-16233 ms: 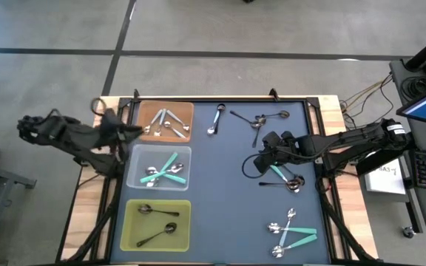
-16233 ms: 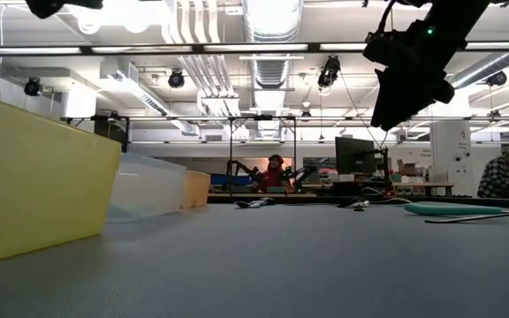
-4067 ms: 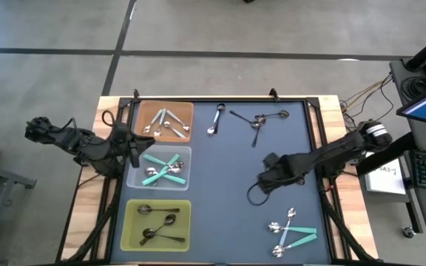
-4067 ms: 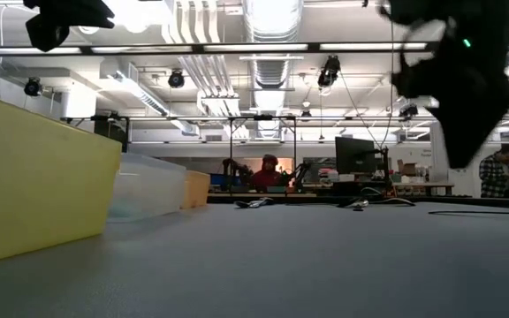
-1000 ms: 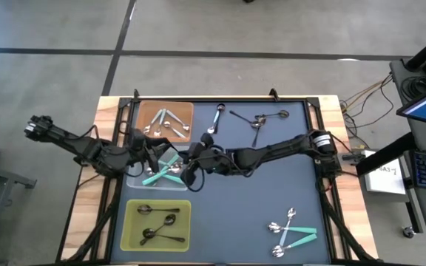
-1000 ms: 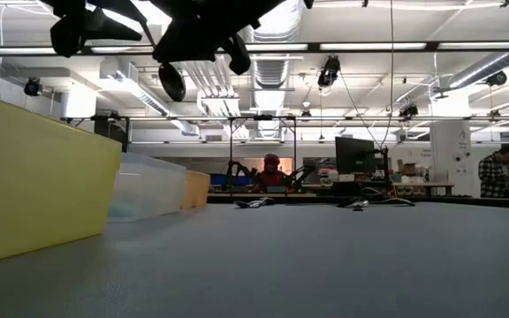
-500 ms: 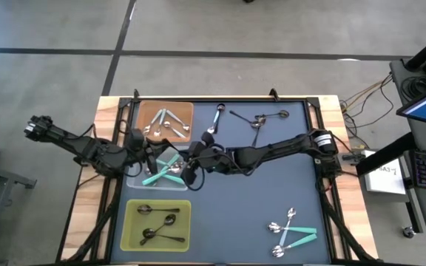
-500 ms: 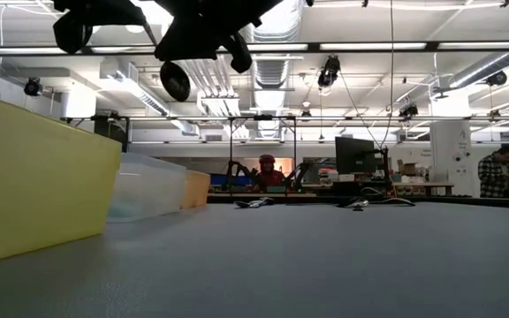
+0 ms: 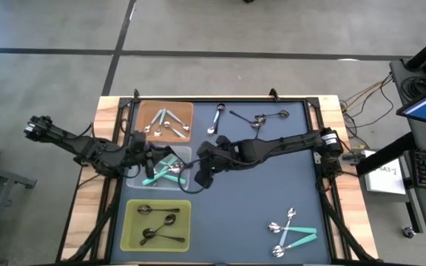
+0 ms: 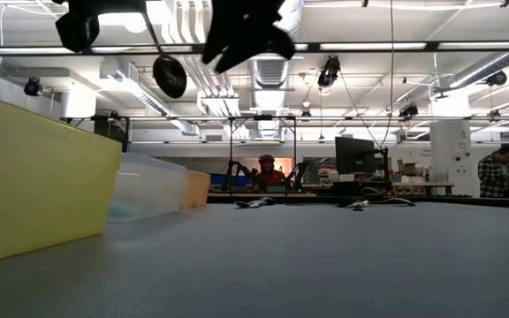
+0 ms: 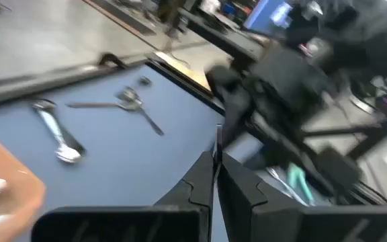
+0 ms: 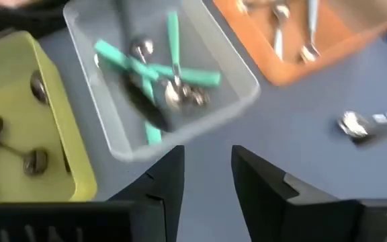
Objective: Sort silverware by color (type)
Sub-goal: Put the black spoon into the yellow bin
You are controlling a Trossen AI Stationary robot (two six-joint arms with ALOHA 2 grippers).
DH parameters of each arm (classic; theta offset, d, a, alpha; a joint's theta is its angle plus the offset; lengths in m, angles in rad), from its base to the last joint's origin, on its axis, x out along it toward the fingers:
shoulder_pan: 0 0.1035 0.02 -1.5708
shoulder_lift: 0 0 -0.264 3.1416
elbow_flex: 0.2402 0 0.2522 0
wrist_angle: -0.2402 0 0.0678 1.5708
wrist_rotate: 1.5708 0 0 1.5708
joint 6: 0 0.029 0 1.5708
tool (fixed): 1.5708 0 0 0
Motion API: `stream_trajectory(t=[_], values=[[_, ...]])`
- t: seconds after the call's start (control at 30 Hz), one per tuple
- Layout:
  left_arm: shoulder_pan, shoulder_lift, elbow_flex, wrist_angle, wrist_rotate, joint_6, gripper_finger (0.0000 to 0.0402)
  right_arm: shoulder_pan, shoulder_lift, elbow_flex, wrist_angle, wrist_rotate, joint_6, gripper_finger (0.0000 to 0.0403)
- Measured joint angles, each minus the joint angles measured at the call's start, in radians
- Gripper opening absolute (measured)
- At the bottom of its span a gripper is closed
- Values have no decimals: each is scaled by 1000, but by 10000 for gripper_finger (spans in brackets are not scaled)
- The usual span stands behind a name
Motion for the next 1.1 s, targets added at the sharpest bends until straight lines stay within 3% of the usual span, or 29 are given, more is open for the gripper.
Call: stream_trajectory(t=[0.13, 0.3, 0.5, 0.87, 1.1], values=[[-1, 0, 0, -4, 153, -44, 0, 25, -6, 100, -254, -14, 49, 117], [-21, 3, 0, -59, 449, -183, 0, 81, -7, 175, -550, -91, 127, 110], [-83, 16, 0, -169, 660, -375, 0, 170, -13, 178, -701, -121, 251, 102], [-171, 160, 0, -311, 890, -501, 0, 337, -13, 129, -745, -190, 403, 105], [-170, 256, 1, -247, 915, -500, 13, 412, -17, 87, -838, -291, 473, 102]])
